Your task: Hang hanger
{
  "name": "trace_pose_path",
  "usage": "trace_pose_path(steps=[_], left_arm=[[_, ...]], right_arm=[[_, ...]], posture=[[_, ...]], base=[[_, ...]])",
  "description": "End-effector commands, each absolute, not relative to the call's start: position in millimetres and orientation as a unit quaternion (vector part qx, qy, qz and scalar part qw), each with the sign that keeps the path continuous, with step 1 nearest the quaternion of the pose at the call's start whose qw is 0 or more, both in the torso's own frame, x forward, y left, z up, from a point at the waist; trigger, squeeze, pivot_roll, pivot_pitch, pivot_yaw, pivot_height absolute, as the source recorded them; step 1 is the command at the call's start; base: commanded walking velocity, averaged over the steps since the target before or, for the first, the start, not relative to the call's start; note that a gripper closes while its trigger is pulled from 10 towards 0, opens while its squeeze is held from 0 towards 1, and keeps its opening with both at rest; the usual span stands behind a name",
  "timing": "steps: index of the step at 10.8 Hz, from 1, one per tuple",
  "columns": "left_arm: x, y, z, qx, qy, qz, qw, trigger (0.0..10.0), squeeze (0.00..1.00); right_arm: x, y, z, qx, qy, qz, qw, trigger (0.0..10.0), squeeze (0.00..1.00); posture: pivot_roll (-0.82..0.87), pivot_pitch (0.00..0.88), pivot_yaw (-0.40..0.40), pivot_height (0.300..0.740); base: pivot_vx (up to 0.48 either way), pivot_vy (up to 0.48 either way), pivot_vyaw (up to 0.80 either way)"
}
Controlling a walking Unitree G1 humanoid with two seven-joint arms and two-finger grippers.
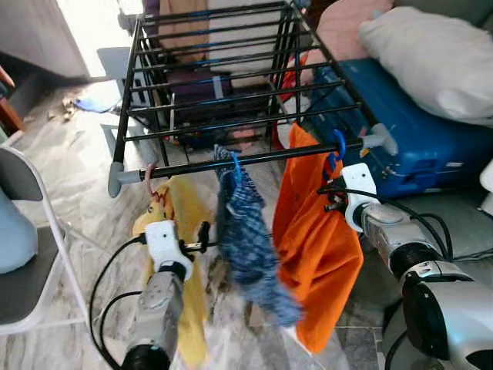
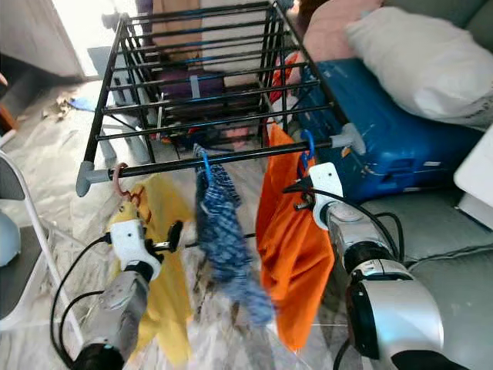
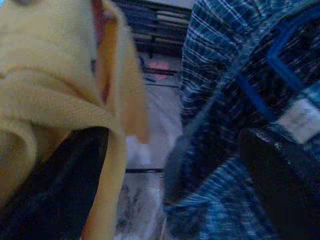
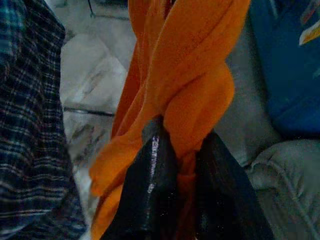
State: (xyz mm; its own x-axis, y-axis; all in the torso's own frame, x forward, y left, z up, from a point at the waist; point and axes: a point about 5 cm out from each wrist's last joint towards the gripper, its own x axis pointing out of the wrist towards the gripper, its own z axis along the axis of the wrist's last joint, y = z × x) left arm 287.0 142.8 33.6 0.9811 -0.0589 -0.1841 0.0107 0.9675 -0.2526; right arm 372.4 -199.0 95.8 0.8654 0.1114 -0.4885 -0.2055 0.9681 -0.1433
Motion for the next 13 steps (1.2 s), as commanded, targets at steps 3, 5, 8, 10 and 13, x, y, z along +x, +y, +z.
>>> trace_pose_path(steps=[3,5,8,10,13], left_arm=[[284,148,35,-0.122,0.096,-0.014,0.988,10.0,0.00],[285,147,38,-0.120,0.097,-0.021,0.988,10.0,0.00],[287,144,39,-0.120,0.100,-0.026,0.987,10.0,0.00],[287,142,38,-0.122,0.104,-0.027,0.987,10.0,0.00],[287,141,36,-0.123,0.110,-0.025,0.986,10.0,0.00]], right_arm=[[378,-196,103,-0.067,0.246,0.060,0.965,10.0,0.00],[374,-206,98,-0.048,0.249,0.023,0.967,10.0,0.00],[370,-211,94,-0.039,0.255,0.021,0.966,10.0,1.00],[367,-213,88,-0.039,0.259,0.022,0.965,10.0,1.00],[363,-221,85,-0.049,0.260,0.013,0.964,10.0,1.00]], posture=[[-0.13,0.000,0.071,0.740],[-0.13,0.000,0.085,0.740],[-0.14,0.000,0.088,0.740],[-0.14,0.000,0.087,0.740],[-0.15,0.000,0.087,0.740]], base=[[0.000,0.000,0.00],[0.000,0.000,0.00],[0.000,0.000,0.00],[0.000,0.000,0.00],[0.000,0.000,0.00]])
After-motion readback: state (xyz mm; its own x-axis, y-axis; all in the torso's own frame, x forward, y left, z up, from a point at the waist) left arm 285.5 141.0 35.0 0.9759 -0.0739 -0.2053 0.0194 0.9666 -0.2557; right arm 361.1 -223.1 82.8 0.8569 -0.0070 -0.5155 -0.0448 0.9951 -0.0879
